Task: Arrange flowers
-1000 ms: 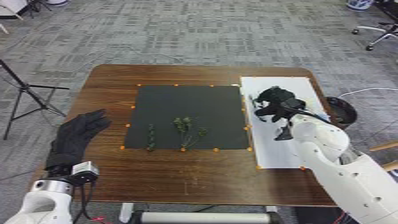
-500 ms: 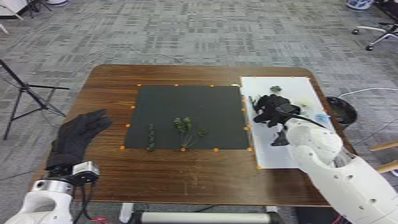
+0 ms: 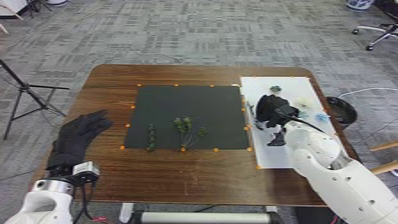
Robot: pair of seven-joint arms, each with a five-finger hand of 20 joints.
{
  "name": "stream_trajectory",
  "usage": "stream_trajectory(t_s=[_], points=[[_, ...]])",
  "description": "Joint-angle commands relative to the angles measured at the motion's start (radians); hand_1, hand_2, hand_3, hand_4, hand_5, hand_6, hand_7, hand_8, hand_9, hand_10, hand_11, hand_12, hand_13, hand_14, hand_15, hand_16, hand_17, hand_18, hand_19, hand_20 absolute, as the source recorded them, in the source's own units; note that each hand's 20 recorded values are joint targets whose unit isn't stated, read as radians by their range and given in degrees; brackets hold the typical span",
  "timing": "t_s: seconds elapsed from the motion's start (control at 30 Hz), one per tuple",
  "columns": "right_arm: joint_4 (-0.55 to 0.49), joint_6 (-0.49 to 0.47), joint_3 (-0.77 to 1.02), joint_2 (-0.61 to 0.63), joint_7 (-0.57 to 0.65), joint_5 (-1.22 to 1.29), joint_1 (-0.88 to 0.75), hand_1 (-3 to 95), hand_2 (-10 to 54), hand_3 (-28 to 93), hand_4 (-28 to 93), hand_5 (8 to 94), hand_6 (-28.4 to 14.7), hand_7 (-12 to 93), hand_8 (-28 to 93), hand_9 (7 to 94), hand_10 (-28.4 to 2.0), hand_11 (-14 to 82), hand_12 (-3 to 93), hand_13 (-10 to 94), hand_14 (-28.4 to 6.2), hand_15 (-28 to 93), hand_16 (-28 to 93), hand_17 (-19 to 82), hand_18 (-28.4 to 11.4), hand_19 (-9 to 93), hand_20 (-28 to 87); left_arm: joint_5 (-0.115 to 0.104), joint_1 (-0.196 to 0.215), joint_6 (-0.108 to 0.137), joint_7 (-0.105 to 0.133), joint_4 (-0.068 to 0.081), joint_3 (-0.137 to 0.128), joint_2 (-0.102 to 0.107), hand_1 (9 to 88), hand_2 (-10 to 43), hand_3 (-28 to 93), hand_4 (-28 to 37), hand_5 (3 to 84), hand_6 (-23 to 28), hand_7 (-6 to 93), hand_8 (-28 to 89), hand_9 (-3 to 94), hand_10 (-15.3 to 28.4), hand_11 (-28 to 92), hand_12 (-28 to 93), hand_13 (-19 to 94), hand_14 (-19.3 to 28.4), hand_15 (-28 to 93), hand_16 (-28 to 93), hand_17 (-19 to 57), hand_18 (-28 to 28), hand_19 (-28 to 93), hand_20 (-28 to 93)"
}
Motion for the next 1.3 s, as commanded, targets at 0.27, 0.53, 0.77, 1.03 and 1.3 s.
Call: stream_trajectory(t_s=[0.27, 0.53, 0.77, 1.03, 1.3], points=[[-0.164, 0.163, -0.042, 0.051, 0.078, 0.121, 0.046, 68.8, -9.5, 52, -10, 75.9, -3.0, 26, 17, 89.2, -9.6, 11.5, 44.1, 92, -1.3, 50, 35, 55, -16.9, 87, 55, 0.001, -0.005, -0.024, -0.013, 0.002, 0.000, 0.011, 24.9, 3.8, 66, -25.4, 50.9, 3.7, 16.6, -6, 49.4, 15.1, 25, 17, 38, 19.0, 21, 3, 5.6, 12.9, 12, 18], [-0.209, 0.137, -0.133, -0.002, 0.090, 0.090, 0.043, 68.5, -9.5, 52, -8, 76.1, -3.2, 26, 17, 89.5, -9.7, 11.4, 44.1, 92, -1.0, 50, 36, 55, -16.6, 87, 55, 0.002, -0.003, -0.021, -0.012, 0.001, 0.002, 0.011, 24.9, 3.7, 66, -25.5, 50.8, 3.8, 16.6, -6, 49.4, 15.0, 25, 17, 38, 19.0, 21, 3, 5.6, 13.0, 12, 18], [-0.191, 0.117, -0.189, -0.070, 0.122, 0.053, 0.047, 68.6, -9.5, 51, -8, 76.3, -3.3, 26, 16, 89.7, -9.7, 11.5, 44.0, 92, -1.0, 50, 36, 56, -16.6, 87, 54, 0.004, -0.004, -0.027, -0.016, -0.001, 0.003, 0.008, 24.9, 3.7, 66, -25.4, 50.9, 3.9, 16.5, -6, 49.3, 15.0, 25, 17, 38, 19.0, 21, 3, 5.5, 12.9, 12, 18], [-0.152, 0.090, -0.208, -0.120, 0.151, 0.035, 0.041, 68.1, -9.5, 52, -7, 76.5, -3.3, 26, 16, 90.0, -9.7, 11.5, 43.6, 93, -0.8, 50, 36, 56, -16.6, 88, 54, 0.006, 0.004, -0.040, -0.022, -0.004, -0.005, 0.001, 24.8, 3.6, 66, -25.3, 50.8, 3.9, 16.4, -6, 49.2, 15.0, 25, 17, 38, 19.1, 21, 3, 5.5, 12.9, 12, 18], [-0.156, 0.077, -0.195, -0.124, 0.181, 0.035, -0.012, 67.0, -9.5, 53, -7, 76.5, -3.2, 26, 16, 90.3, -9.7, 11.5, 43.2, 93, -0.9, 50, 36, 56, -16.8, 88, 54, 0.008, 0.013, -0.048, -0.026, -0.006, -0.018, -0.003, 24.5, 3.4, 66, -24.8, 50.5, 3.7, 16.5, -6, 48.5, 14.9, 25, 17, 37, 19.1, 21, 3, 5.1, 12.8, 12, 18]])
